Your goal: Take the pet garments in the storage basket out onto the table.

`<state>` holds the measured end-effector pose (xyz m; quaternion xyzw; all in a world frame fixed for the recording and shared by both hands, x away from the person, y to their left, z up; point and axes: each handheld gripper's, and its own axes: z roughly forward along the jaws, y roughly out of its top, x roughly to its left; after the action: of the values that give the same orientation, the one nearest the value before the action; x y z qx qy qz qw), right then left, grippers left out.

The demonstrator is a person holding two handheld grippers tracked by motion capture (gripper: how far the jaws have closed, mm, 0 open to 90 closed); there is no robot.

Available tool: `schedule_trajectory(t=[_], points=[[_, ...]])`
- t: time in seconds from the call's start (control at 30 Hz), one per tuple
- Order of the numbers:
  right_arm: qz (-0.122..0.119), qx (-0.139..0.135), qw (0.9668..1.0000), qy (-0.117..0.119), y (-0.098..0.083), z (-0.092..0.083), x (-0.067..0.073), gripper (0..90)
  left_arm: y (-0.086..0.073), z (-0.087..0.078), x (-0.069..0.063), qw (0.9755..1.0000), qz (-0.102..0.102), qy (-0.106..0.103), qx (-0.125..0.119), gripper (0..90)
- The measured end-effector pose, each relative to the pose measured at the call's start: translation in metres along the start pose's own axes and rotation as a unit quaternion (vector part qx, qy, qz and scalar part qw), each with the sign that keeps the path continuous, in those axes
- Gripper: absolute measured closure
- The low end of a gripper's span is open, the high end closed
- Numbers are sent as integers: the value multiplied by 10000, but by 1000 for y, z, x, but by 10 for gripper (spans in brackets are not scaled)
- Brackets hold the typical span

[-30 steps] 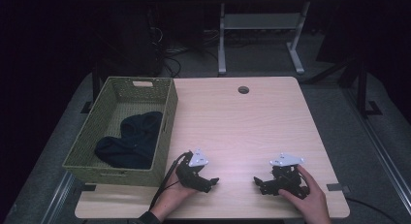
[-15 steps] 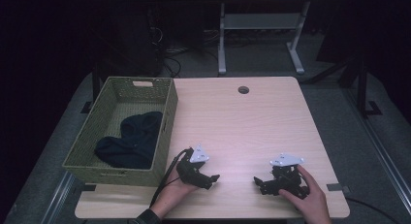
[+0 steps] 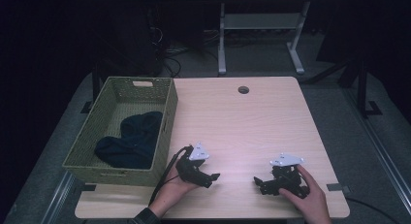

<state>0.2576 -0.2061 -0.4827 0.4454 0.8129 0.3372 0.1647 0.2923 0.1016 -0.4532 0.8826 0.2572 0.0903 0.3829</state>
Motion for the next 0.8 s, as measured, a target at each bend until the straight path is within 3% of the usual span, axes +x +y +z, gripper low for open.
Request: schedule_trajectory(t=[0.8], points=[[0, -3, 10000, 0, 0, 0, 0, 0, 15, -18, 8, 9999, -59, 56, -127, 138]])
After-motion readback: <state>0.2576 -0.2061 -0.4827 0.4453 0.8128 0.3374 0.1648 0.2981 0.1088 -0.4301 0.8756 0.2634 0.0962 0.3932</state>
